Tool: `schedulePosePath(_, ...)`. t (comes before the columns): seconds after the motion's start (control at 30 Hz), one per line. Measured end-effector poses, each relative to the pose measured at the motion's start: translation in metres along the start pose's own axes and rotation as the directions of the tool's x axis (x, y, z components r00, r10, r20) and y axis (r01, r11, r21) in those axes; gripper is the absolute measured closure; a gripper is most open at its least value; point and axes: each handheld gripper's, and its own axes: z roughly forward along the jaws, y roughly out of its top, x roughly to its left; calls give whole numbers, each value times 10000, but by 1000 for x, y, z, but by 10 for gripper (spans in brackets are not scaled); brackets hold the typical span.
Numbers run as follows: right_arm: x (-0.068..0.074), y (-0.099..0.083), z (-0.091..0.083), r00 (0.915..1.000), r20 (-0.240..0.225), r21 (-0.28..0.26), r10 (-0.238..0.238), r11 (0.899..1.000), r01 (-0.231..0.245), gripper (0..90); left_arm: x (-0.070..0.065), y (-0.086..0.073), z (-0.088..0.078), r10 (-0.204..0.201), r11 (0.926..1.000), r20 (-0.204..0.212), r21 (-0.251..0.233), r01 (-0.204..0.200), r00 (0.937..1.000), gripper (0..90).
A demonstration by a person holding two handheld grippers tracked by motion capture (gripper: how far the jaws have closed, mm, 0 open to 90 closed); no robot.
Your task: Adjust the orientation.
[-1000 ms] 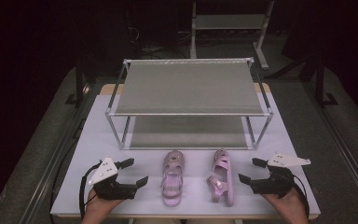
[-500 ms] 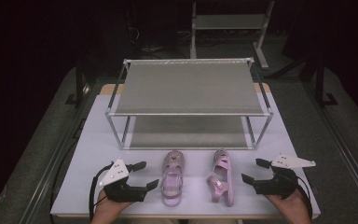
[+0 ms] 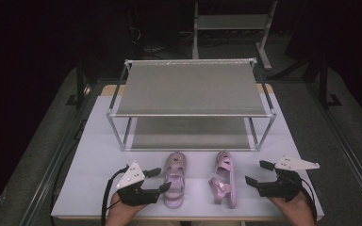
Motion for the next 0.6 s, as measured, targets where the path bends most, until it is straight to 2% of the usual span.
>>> schedulePosePath(0.07, 0, 0, -1, 10000, 12, -26, -27, 10000, 27, 147, -2, 0, 3, 98, 9996, -195, 279, -92, 9998, 441)
schedulePosePath(0.17, 1, 0, -2, 10000, 30, -23, -28, 10000, 28, 147, -4, -1, 3, 86, 9994, -399, 345, -72, 9992, 489)
schedulePosePath(0.23, 1, 0, -2, 10000, 37, -41, -14, 10000, 14, 147, -4, -1, 3, 22, 9994, -438, 338, -7, 9990, 524)
schedulePosePath(0.3, 1, 0, -2, 10000, 32, -64, -14, 10000, 14, 147, -4, -1, 4, 195, 9981, -557, 590, -162, 9983, 544)
schedulePosePath(0.4, 1, 0, 0, 10000, 8, -10, -69, 10000, 69, 147, -6, 0, 5, 185, 9978, -539, 648, -150, 9984, 569)
schedulePosePath(0.57, 3, 0, -1, 9999, 31, -35, -105, 9999, 105, 148, -10, 0, 7, 55, 9968, -526, 802, -13, 9986, 650)
schedulePosePath(0.6, 4, 0, -1, 10000, 43, -55, -85, 9999, 85, 149, -10, 0, 8, -96, 9964, -619, 836, 148, 9980, 651)
